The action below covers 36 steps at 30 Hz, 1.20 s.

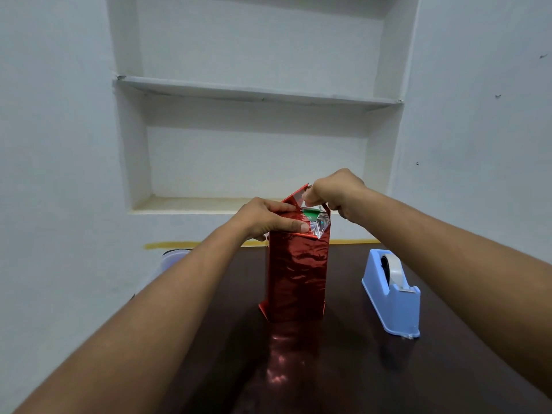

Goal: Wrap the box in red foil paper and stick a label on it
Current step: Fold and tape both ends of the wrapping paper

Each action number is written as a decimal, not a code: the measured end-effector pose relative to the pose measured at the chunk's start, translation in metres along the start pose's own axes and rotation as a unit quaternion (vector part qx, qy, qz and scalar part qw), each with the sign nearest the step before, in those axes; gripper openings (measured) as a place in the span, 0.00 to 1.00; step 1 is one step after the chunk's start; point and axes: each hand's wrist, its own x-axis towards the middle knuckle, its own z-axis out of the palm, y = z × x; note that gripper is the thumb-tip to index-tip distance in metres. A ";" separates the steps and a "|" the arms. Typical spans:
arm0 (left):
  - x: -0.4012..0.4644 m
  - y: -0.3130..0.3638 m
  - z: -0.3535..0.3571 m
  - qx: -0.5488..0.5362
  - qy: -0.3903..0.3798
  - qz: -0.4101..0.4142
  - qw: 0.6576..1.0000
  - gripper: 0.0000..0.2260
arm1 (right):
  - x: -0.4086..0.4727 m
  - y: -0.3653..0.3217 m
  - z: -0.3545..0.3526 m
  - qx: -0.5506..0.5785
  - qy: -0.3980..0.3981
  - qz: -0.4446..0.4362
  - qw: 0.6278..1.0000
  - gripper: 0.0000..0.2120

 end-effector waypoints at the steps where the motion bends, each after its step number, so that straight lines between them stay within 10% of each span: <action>1: 0.000 0.000 0.000 0.001 0.000 0.001 1.000 0.31 | 0.000 -0.001 0.001 -0.005 -0.005 0.002 1.000 0.16; 13: 0.001 -0.001 -0.002 0.009 -0.002 0.001 1.000 0.26 | 0.000 0.005 0.006 -0.046 -0.008 0.017 0.999 0.07; 28: 0.002 0.000 -0.002 0.018 -0.004 -0.001 1.000 0.27 | -0.006 -0.007 0.012 -0.288 0.081 -0.070 0.952 0.21; 36: 0.002 0.001 -0.001 0.008 -0.004 -0.003 1.000 0.29 | 0.008 0.021 0.018 0.081 -0.024 0.064 0.994 0.30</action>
